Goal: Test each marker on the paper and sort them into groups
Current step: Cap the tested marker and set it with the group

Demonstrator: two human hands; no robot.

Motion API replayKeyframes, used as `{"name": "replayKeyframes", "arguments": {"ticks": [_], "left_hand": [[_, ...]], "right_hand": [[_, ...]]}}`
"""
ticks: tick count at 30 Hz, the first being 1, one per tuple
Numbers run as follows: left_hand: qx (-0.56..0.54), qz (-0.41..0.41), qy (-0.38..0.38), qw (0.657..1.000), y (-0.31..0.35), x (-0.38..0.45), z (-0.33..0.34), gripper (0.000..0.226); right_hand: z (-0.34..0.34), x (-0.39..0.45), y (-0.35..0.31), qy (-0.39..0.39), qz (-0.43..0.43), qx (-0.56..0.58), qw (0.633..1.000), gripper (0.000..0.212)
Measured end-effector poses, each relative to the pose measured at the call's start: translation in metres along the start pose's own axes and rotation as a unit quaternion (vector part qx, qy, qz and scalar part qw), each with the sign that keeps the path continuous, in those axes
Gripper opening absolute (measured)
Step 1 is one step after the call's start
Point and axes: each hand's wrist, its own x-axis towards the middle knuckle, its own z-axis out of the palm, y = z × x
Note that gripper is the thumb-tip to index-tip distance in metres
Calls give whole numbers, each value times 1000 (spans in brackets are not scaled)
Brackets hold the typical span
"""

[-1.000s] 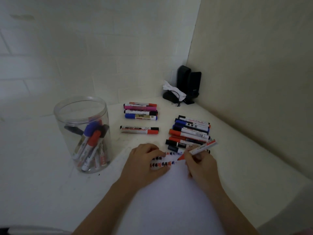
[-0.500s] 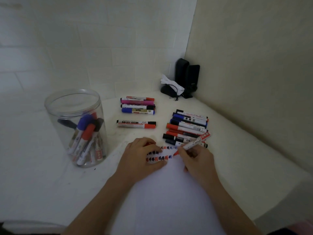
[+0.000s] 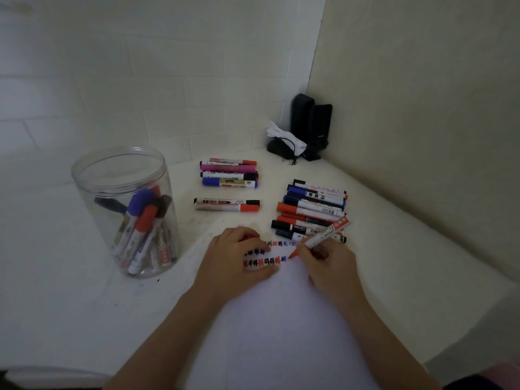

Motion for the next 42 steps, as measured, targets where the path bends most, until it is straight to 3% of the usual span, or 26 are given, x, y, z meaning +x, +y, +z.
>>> {"name": "replayKeyframes", "arguments": {"ticks": [4,12,17,21,34,38,41,42], "left_hand": [[-3,2,3,1000,0,1,0,51],[-8,-7,-7,1000,-1,1,1,51],[5,-3,-9,1000,-1,1,1,53],[0,-5,-5,1000,0,1,0,53],[-10,-6,-15,1000,3,1,-4,53],[-6,-6,-11,1000,3,1,-3,55],[-11,-8,-4,1000,4,1,-4,54],[-11,-8,-3,1000,4,1,-4,55]], "right_hand": [[3,-2,-2,-5,6,16,1000,7],[2,0,0,7,-2,1,1000,16],[2,-2,-2,2,-5,12,1000,6],[2,1,1,14,3,-2,1000,16],[-5,2,7,59,40,90,993,16],[-2,2,3,35,21,45,998,34],[-2,2,3,25,15,51,998,11],[-3,2,3,22,14,45,999,12]]}}
